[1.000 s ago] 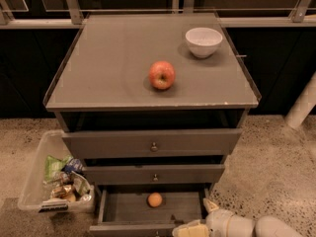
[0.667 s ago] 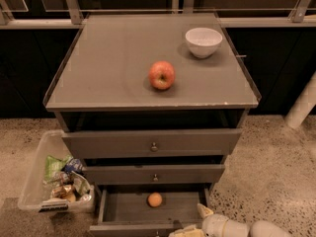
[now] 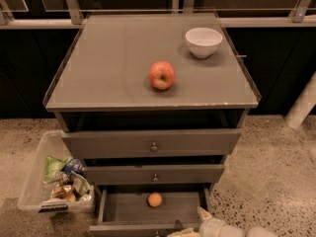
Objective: Pick orange from bottom drawer and place on counter
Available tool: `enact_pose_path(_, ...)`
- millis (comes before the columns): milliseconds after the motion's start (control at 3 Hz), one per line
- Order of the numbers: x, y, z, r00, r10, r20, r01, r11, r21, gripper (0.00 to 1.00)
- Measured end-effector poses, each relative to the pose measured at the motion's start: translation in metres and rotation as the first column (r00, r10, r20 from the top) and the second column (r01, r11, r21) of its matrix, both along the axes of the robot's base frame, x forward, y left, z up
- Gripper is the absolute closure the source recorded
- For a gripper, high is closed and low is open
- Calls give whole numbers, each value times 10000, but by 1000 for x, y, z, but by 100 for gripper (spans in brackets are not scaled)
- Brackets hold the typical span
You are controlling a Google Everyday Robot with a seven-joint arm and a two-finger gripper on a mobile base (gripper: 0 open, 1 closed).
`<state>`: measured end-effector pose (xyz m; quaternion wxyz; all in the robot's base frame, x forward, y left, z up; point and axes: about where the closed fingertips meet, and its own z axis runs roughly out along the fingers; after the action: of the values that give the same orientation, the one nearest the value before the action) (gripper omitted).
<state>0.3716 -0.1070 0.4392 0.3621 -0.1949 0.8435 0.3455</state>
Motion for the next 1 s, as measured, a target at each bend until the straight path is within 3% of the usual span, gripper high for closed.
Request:
enact_pose_path(667,25,24,-52,9945,298,1006,-247,9984,-512,0)
enact_pose_path(1000,24,25,-52,9946,318,990,-269,9984,-505,0)
